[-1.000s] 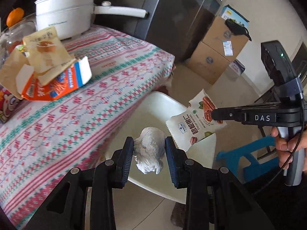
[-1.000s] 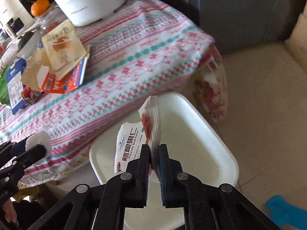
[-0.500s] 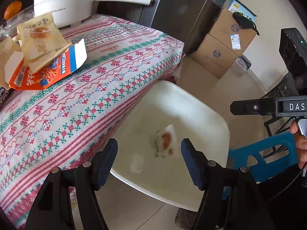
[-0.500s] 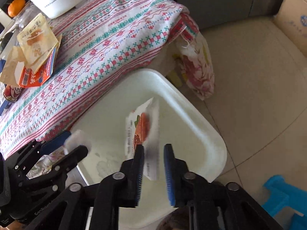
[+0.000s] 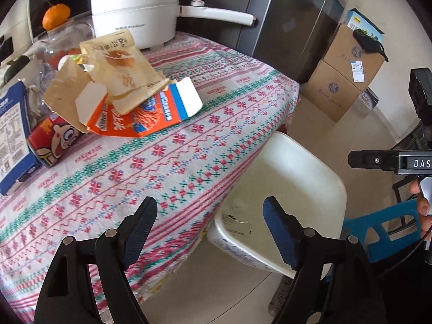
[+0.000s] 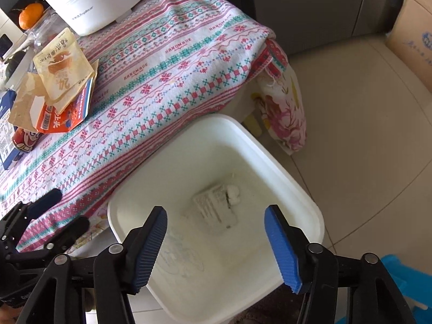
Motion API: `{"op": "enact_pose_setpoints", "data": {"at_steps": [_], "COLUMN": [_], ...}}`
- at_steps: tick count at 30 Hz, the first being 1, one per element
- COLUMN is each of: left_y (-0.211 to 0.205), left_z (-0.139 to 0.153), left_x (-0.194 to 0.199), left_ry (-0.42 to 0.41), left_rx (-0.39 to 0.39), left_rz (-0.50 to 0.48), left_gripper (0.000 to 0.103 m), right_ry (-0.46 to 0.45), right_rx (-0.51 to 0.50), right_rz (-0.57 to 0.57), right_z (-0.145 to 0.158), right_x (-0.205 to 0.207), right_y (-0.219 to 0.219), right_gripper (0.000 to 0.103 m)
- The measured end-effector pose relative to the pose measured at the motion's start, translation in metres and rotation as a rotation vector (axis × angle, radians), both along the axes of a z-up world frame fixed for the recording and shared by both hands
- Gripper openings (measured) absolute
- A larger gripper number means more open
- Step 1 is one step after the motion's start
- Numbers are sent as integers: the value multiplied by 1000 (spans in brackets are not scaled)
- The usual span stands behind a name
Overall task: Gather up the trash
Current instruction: 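Close the left gripper on the orange-and-white carton flap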
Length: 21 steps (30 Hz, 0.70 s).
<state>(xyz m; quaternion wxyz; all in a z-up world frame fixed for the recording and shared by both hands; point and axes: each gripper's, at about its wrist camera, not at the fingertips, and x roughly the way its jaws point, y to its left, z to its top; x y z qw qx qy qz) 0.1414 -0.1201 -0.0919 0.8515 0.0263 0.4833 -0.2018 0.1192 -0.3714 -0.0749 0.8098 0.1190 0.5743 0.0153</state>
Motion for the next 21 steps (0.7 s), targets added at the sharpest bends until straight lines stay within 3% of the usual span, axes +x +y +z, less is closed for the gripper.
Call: {"op": "enact_pose_setpoints", "data": {"at_steps": [8,14,21], "left_y": [66,107,120], "left_z": [29,39,37], "left_x": [19,35,56], "left_ry": [-22,-28,-35], "left_rx": [72,65,2], "left_rz": [100,170,184], "left_gripper": [83,83,79], "right_ry": [-22,-50,-74], "right_rx": [-12,-51,-40], "right_rz": [23,81,134], "right_z": [9,20,28], "right_x": [12,24,43], "right_y": [17,45,83], "right_gripper": [78,81,82]}}
